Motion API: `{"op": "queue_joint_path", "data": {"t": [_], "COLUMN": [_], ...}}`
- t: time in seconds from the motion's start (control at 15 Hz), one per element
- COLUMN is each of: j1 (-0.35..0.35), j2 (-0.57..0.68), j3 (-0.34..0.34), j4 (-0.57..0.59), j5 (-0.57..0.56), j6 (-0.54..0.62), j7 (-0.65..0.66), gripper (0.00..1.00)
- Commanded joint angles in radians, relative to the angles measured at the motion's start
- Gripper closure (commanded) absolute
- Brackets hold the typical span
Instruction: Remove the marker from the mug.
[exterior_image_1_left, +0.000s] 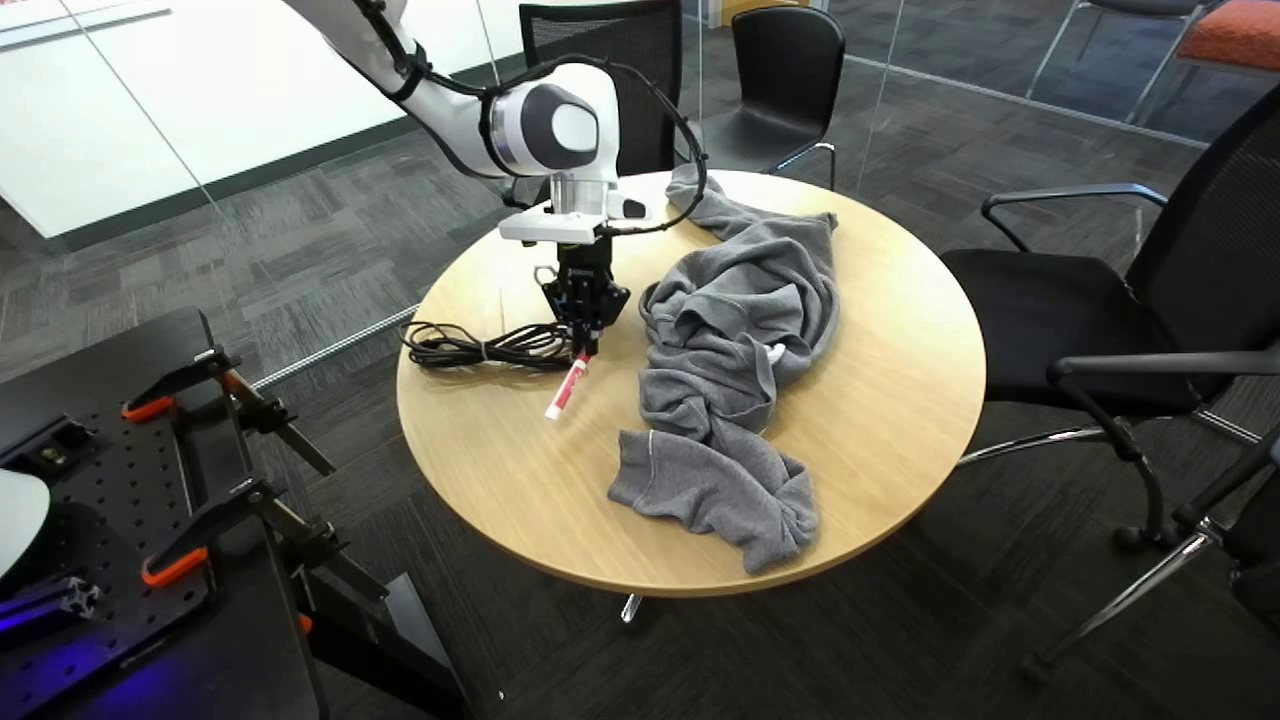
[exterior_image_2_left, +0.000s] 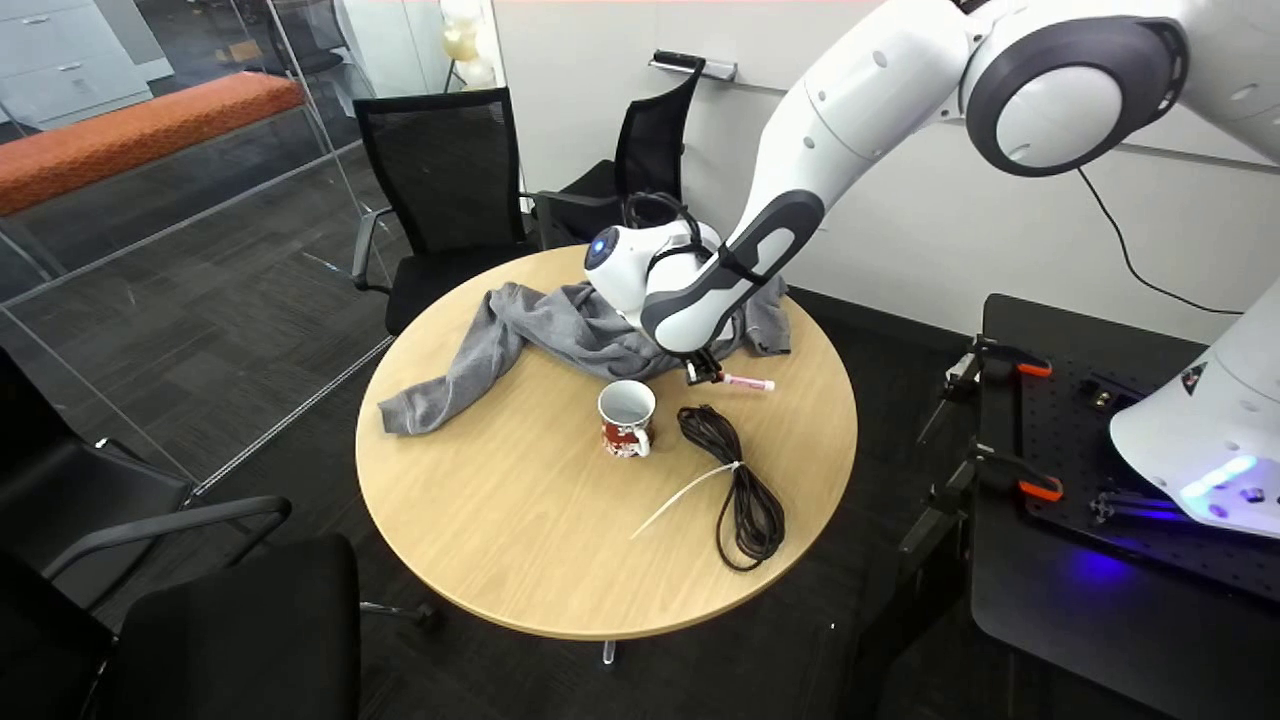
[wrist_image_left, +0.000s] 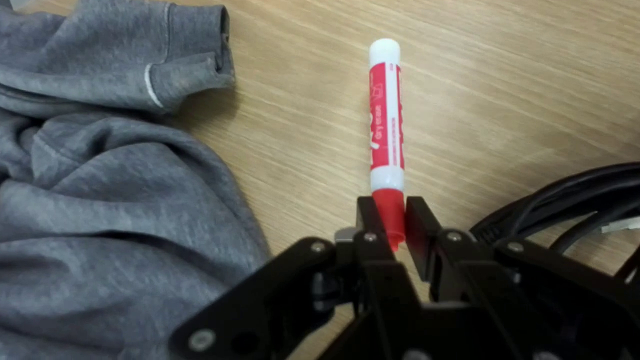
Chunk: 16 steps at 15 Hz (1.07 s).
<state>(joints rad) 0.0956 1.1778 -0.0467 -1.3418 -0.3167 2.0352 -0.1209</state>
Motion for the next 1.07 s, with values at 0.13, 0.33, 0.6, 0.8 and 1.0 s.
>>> {"op": "queue_joint_path", "data": {"t": [0.13,0.33,0.6,0.8,1.0], "j1": [-0.017,-0.020,-0.023,-0.024,-0.028], "j2": [0.069,0.090,0.099,0.073,0.031], "j3": [0.014,0.014,0.012,0.012,0.014], "j4": [0.101,0.124,0.142,0.122,0.083], "j5": [0.020,0.026,0.035,0.050,0.060], "j6": [-0.030,-0.028,-0.031,-0.011,0.007], "j7": [-0.051,-0.048,-0.039,-0.020,-0.009], "gripper": [0.95,0.56,0.33,0.11,0.00]}}
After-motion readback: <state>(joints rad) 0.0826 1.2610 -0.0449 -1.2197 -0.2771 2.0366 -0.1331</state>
